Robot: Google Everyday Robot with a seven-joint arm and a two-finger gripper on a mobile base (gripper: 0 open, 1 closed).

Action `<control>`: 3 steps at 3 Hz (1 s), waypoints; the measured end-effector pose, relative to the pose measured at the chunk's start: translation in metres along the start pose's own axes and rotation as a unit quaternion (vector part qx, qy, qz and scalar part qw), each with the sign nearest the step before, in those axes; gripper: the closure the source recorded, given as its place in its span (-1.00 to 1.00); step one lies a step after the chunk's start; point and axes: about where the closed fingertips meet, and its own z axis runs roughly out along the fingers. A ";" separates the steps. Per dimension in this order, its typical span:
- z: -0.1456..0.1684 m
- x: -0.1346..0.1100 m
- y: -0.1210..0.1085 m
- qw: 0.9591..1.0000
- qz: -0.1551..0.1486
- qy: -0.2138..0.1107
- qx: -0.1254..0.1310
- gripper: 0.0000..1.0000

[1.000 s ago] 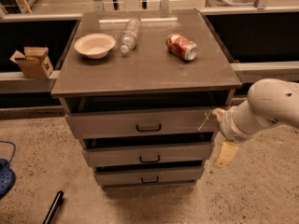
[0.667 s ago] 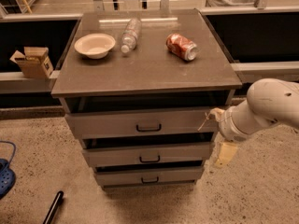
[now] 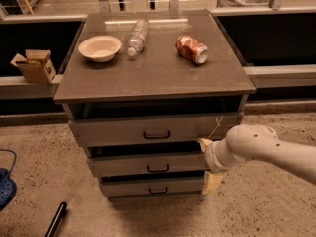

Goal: Open middle drawer

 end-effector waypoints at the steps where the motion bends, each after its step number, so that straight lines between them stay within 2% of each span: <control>1: 0.012 0.001 -0.002 1.000 -0.001 0.004 0.000 -1.00; 2: 0.056 0.014 -0.004 1.000 -0.022 0.014 -0.005 -1.00; 3: 0.095 0.024 -0.005 0.999 -0.039 -0.005 -0.008 -1.00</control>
Offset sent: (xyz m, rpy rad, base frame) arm 0.0377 0.0096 -0.1270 -0.0808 0.0002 0.0930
